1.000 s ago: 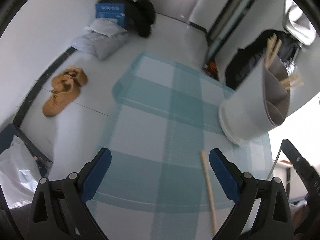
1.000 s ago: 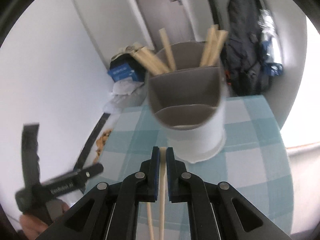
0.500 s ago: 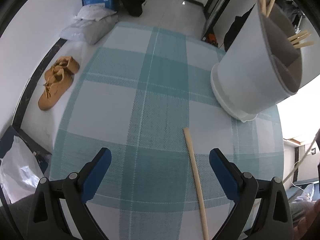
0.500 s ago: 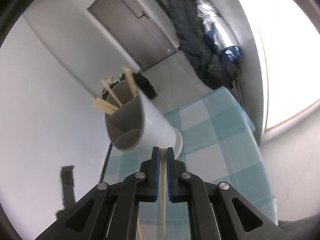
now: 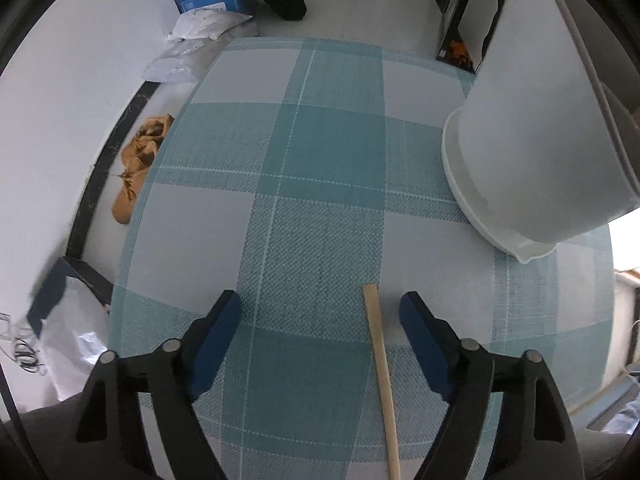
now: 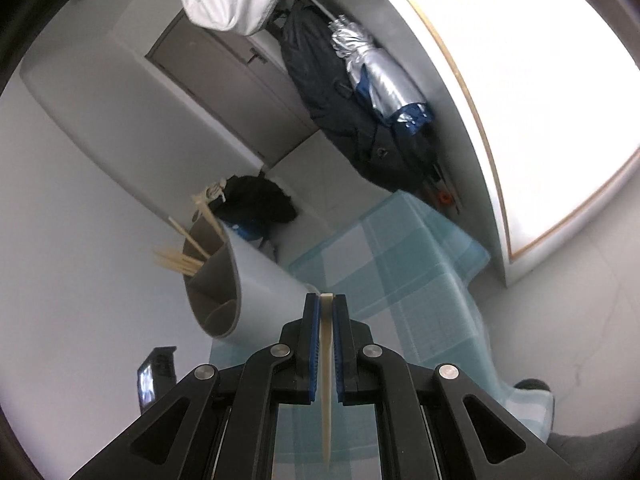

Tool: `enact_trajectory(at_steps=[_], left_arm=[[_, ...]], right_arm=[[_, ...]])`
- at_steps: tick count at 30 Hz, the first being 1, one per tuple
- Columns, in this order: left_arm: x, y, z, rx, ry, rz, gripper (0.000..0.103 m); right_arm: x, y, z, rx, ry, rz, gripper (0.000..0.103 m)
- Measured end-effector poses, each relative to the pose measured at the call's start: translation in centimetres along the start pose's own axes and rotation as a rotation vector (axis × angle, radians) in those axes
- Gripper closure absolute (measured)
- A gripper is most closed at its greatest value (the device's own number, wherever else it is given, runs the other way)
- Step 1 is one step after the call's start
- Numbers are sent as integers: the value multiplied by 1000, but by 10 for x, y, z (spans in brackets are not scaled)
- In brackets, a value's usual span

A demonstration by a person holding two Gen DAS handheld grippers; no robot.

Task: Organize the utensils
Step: 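Lift both held chopsticks up toward the utensil holder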

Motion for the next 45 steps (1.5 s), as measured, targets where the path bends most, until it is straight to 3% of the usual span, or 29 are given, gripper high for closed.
enact_trajectory(at_steps=[3,5,8,10,21,30,38,45], left_arm=[[3,-7,2,5,-1,6,46],[5,-10,1,3,-13,8,68],[7,-14,1,15,-27,19,91],[8,-19,2,23,-28,38,100],[36,-30,-7,38,-87,132,101],[113,-48,6,-48,-287,208,101],[166,-55,20,-182,-522,166,101],[174,-46,23,-205,-547,213,101]], right_arm=[[0,-4,1,-14,4,-7,97],[1,-6,1,-18,6,-5,97],[3,-8,-1,-21,-2,-5,97],[8,-9,-3,-20,-12,-6,97],[10,5,3,41,-16,1,97],[15,35,15,173,-27,-18,97],[22,65,29,294,-65,-5,97],[23,86,39,357,-79,20,98]])
Point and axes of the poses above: each gripper's, at about its wrist camera, not at the fingertips, and x roughly against the way its jaws point, y to its left, z to its underside, the point moved 10 cm from there along -x, roughly the way its jaws point, and after that the axes turned 15 degrees about y, right-handed, at the moved point
